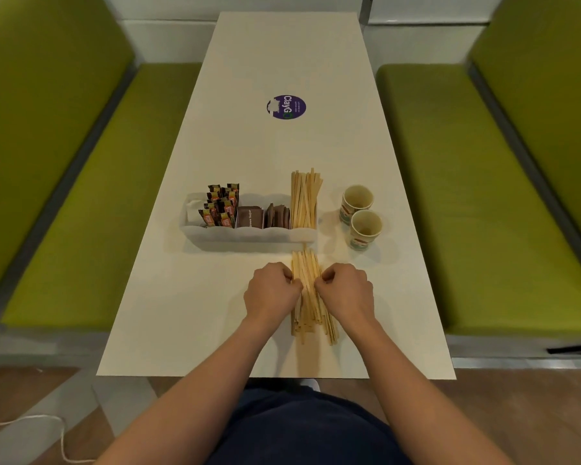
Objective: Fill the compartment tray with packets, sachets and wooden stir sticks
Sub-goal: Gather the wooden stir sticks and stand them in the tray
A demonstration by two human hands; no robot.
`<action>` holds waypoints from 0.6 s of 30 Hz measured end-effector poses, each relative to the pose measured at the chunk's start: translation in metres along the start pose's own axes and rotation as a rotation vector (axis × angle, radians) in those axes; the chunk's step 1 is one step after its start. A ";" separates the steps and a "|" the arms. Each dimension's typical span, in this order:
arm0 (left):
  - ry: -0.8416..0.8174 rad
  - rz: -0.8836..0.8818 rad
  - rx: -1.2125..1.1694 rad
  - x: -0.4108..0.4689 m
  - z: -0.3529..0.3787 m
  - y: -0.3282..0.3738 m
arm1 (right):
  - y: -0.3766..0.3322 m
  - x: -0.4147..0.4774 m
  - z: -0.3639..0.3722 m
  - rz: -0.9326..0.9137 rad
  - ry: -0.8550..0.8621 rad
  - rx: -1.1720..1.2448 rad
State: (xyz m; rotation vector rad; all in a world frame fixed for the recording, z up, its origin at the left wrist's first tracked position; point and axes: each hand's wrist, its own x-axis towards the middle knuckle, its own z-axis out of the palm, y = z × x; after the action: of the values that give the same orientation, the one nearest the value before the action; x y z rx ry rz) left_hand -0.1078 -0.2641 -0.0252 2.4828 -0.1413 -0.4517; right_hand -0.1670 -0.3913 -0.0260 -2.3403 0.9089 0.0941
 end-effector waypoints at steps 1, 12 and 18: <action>-0.004 -0.013 -0.023 0.001 -0.002 0.000 | -0.001 0.000 0.001 0.014 0.000 0.013; -0.109 -0.079 -0.220 0.009 -0.019 -0.007 | 0.001 -0.003 -0.013 0.094 -0.034 0.233; -0.189 -0.096 -0.246 0.011 -0.032 -0.013 | 0.007 -0.005 -0.021 0.094 -0.062 0.390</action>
State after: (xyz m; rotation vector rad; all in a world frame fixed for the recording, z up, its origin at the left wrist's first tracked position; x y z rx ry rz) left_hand -0.0860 -0.2383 -0.0121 2.2103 -0.0387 -0.7014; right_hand -0.1783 -0.4039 -0.0116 -1.9261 0.9149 0.0243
